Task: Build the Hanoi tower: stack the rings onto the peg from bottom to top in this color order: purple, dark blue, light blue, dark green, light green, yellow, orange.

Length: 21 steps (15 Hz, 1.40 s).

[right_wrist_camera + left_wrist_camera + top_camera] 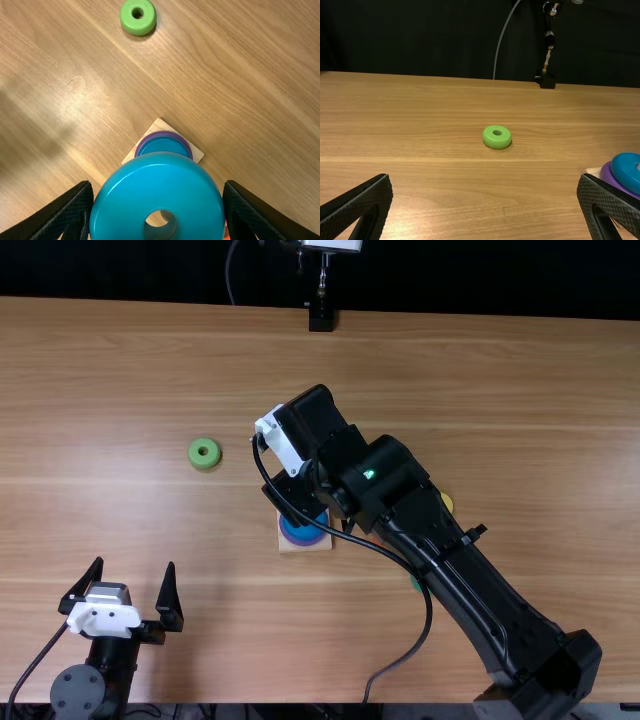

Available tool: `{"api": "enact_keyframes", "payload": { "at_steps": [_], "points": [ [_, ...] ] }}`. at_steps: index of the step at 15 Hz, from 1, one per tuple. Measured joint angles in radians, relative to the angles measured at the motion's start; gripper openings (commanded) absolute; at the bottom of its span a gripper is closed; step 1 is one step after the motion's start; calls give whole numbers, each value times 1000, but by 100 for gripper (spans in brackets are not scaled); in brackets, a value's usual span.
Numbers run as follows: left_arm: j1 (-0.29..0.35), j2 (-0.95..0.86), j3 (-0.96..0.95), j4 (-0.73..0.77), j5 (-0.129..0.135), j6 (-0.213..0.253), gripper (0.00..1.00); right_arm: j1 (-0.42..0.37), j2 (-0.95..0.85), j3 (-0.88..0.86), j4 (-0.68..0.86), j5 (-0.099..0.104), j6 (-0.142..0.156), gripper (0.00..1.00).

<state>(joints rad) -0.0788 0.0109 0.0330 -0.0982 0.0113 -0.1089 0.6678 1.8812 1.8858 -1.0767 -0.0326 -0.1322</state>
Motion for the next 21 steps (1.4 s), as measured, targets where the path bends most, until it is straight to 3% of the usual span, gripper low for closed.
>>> {"api": "enact_keyframes", "payload": {
  "at_steps": [3, 21],
  "points": [
    [0, 0, 0, 0, 0, 0, 100, 0, 0, 0, 1, 0, 0, 0],
    [0, 0, 0, 0, 0, 0, 100, -8, 0, 0, -2, 0, -4, 0]
  ]
}}
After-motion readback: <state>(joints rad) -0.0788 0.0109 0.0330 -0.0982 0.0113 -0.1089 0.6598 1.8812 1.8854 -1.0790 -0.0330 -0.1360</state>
